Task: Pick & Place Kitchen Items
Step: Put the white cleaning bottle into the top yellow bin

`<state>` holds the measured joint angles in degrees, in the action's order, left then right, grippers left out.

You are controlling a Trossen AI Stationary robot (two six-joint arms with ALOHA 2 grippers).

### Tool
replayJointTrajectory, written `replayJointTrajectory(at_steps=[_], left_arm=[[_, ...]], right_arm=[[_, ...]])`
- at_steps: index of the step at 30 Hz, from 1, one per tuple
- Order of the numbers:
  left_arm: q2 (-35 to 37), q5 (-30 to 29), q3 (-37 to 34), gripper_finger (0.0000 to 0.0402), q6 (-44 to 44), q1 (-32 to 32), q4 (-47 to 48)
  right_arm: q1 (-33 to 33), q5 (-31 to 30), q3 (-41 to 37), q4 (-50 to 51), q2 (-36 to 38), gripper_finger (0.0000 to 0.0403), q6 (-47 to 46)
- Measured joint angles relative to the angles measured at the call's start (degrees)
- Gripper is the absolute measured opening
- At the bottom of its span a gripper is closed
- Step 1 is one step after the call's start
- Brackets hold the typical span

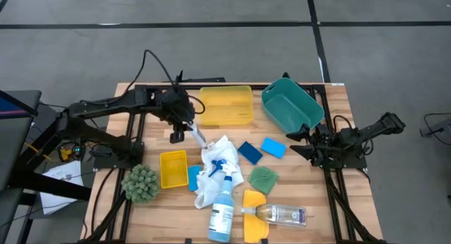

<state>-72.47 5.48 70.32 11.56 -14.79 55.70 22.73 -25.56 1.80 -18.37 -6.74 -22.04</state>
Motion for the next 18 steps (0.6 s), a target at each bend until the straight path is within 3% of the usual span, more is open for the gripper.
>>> replayJointTrajectory(at_steps=[9, 18], left_arm=[[-1.2, 2.9, 7.0, 0.0109, 3.2, -1.8, 0.2], [-12.6, 2.7, 20.2, 0.0109, 8.6, -5.0, 3.6]], right_arm=[[-0.1, 0.0, 0.0, 0.4, 0.0, 0.0278, 0.0], [-0.1, 0.0, 0.0, 0.3, 0.0, 0.0278, 0.0]])
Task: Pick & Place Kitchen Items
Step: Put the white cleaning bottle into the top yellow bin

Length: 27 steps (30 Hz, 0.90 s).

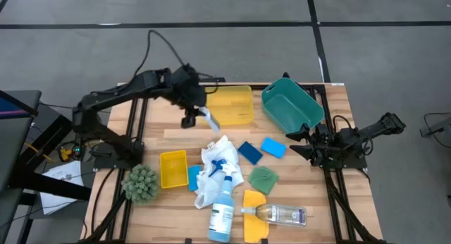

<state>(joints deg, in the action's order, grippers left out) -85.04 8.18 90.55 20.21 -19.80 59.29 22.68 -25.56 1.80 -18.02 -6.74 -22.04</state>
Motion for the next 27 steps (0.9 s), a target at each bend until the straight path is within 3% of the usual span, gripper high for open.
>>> replayJointTrajectory(at_steps=[13, 27], left_arm=[[-20.7, 0.3, 25.5, 0.0109, 8.5, -6.8, 7.6], [-35.0, 2.2, 36.8, 0.0109, 13.8, -11.8, 6.8]], right_arm=[[0.0, 0.0, 0.0, 0.0, 0.0, 0.0278, 0.0], [0.0, -0.1, 0.0, 0.9, 0.0, 0.0278, 0.0]])
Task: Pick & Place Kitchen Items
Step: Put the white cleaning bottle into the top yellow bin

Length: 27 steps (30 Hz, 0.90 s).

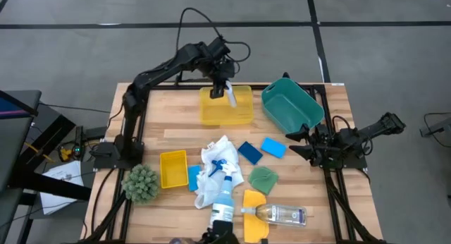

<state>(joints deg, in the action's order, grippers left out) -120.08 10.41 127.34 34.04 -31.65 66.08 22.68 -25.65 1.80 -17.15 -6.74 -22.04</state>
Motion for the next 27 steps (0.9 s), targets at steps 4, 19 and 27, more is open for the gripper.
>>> replayJointTrajectory(at_steps=[4, 19, 27], left_arm=[[-3.9, 0.0, 4.2, 0.0109, 1.3, -0.2, -0.7], [-7.0, -1.8, 7.4, 0.0109, 1.1, -2.0, 5.8], [-7.0, 1.6, 7.2, 0.0109, -1.7, -5.5, 7.3]], right_arm=[[0.0, -0.3, 0.0, 0.0, 0.0, 0.0278, 0.0], [0.0, -0.4, 0.0, 0.3, 0.0, 0.0278, 0.0], [0.0, -0.4, 0.0, 0.5, 0.0, 0.0278, 0.0]])
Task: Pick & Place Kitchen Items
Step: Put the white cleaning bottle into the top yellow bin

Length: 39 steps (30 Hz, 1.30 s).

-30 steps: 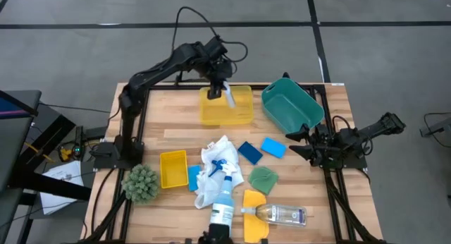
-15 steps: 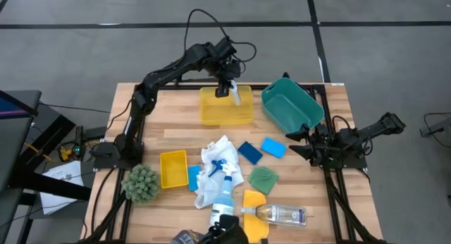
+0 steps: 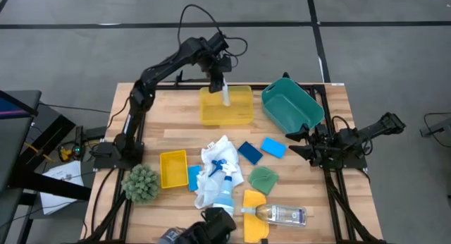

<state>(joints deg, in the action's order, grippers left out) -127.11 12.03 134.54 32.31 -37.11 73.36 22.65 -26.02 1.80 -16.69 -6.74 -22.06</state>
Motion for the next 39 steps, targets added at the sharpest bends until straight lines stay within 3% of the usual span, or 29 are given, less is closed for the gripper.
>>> replayJointTrajectory(at_steps=[39], left_arm=[[1.3, -1.5, -1.2, 0.0109, -10.1, -3.2, 5.0]], right_arm=[[0.0, 0.2, 0.0, 2.2, 0.0, 0.0278, -1.0]])
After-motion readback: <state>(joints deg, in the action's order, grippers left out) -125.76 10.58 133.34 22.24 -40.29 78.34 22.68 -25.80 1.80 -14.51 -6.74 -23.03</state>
